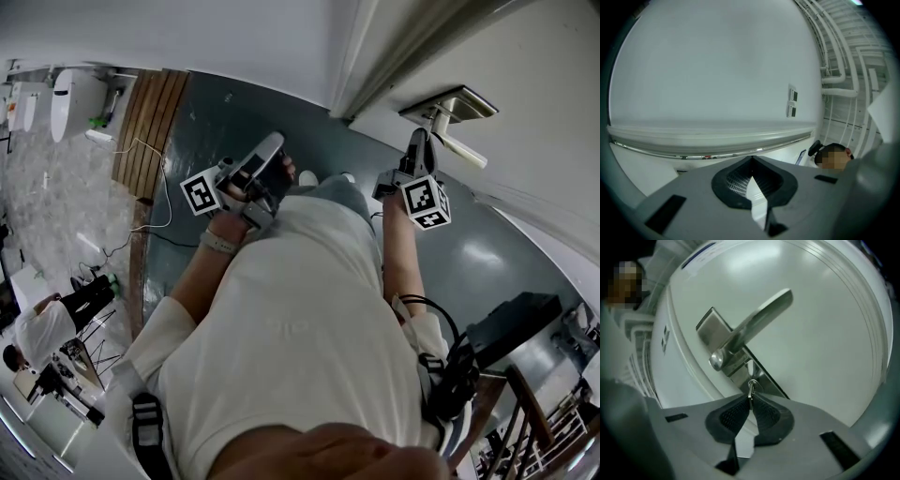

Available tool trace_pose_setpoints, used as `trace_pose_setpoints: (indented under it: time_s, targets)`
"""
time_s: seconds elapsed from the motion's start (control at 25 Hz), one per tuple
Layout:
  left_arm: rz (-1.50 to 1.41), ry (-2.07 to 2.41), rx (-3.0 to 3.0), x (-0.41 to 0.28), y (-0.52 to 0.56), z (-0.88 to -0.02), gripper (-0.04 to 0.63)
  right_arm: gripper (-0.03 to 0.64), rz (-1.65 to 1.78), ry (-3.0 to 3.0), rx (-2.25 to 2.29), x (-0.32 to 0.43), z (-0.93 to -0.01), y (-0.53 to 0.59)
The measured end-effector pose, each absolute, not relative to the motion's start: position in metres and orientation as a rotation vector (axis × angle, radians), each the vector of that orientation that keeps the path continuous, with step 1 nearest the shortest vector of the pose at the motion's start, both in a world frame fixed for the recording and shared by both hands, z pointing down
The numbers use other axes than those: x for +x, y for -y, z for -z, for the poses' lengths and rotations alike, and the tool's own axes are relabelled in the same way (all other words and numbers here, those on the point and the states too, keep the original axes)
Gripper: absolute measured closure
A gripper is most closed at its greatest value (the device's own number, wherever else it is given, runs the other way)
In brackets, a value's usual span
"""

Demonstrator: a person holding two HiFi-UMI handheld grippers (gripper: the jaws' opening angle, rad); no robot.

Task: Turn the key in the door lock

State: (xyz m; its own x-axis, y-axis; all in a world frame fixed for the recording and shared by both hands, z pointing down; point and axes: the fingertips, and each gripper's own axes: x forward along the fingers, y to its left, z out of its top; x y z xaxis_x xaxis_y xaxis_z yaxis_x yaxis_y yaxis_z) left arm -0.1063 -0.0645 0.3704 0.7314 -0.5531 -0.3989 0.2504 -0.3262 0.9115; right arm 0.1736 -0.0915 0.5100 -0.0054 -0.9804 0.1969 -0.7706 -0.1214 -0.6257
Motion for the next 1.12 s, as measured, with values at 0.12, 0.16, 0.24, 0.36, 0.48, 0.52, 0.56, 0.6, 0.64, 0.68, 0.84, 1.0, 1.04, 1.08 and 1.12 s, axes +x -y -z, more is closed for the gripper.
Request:
trace_pose_setpoints:
  time_s: [0.12,0.16,0.24,0.36,0.48,0.52,0.56,0.6,0.64,0.68,0.84,1.0,1.04,1.08,1.12]
  targets:
    - [0.829,0.241,1.717,-0.106,0.064,-0.371,0.586,0.577,1.005,-1.638,-1.716,0.174,-0.51,0.092]
    - [0.831,0.241,1.715,-0.106,0.064,-0.372,0.586,0.577,1.048,-1.575,-1.649,0.174,-0.511,0.092]
    - [0.834,0.242,1.71,-0.107,0.064,-0.372,0.586,0.578,1.125,-1.463,-1.55,0.175,-0.515,0.09]
    - [0.837,0.244,1.705,-0.108,0.064,-0.373,0.586,0.577,1.194,-1.362,-1.448,0.175,-0.518,0.089]
    - [0.841,0.247,1.701,-0.109,0.065,-0.372,0.586,0.575,1.235,-1.277,-1.31,0.175,-0.518,0.089]
    - [0.842,0.247,1.701,-0.109,0.065,-0.372,0.586,0.575,1.243,-1.259,-1.272,0.175,-0.518,0.09]
    - [0.842,0.247,1.7,-0.109,0.065,-0.372,0.586,0.575,1.25,-1.249,-1.246,0.174,-0.518,0.09]
    - [0.842,0.246,1.699,-0.109,0.066,-0.372,0.586,0.575,1.256,-1.242,-1.229,0.174,-0.518,0.09]
    - [0.842,0.246,1.698,-0.109,0.066,-0.372,0.586,0.575,1.261,-1.234,-1.214,0.174,-0.518,0.09]
    - [0.842,0.246,1.696,-0.109,0.066,-0.372,0.586,0.575,1.267,-1.219,-1.195,0.173,-0.518,0.09]
    - [0.84,0.247,1.693,-0.109,0.066,-0.373,0.586,0.575,1.279,-1.161,-1.13,0.172,-0.519,0.089]
    - [0.841,0.245,1.692,-0.109,0.067,-0.373,0.586,0.575,1.273,-1.182,-1.11,0.172,-0.519,0.09]
    - [0.84,0.244,1.692,-0.109,0.067,-0.373,0.586,0.575,1.271,-1.189,-1.098,0.172,-0.519,0.09]
    - [0.84,0.243,1.692,-0.108,0.067,-0.373,0.586,0.575,1.271,-1.193,-1.081,0.172,-0.519,0.09]
    - [0.839,0.242,1.691,-0.108,0.067,-0.374,0.586,0.574,1.274,-1.191,-1.057,0.172,-0.52,0.09]
